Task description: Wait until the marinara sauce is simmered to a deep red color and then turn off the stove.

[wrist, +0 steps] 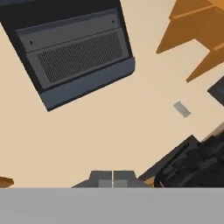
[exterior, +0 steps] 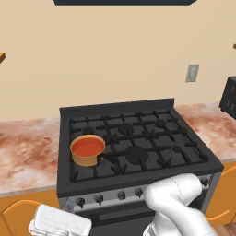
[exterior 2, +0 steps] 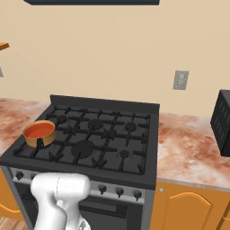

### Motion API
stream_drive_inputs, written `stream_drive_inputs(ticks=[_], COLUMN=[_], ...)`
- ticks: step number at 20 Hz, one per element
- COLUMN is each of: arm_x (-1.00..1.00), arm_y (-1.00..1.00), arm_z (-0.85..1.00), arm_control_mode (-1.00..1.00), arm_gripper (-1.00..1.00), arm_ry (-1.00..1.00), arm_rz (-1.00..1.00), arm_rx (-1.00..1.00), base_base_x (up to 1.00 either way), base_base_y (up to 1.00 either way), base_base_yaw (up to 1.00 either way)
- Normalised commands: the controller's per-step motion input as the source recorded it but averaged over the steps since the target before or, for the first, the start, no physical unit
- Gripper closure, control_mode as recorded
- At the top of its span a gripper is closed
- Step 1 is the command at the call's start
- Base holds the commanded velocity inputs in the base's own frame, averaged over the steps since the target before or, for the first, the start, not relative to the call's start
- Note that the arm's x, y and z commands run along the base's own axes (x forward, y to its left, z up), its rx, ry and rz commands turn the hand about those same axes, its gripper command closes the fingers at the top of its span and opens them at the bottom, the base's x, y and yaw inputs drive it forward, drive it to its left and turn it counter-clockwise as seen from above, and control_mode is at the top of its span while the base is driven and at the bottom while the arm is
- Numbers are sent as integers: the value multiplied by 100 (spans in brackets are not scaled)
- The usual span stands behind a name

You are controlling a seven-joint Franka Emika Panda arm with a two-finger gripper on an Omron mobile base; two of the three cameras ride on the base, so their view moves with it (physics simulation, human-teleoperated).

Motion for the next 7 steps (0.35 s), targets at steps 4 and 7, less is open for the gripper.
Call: stream_drive_inputs(ticks=[4, 7], arm_x=[-67, -58], arm_y=[-23, 9], arm_z=[100, 100], arm_control_mode=[-100, -100], arm_gripper=[100, 100], arm_ry=[1, 19], arm_rz=[0, 0], arm_rx=[33, 20], base_base_x=[0, 0], base_base_y=[0, 0], base_base_yaw=[0, 0])
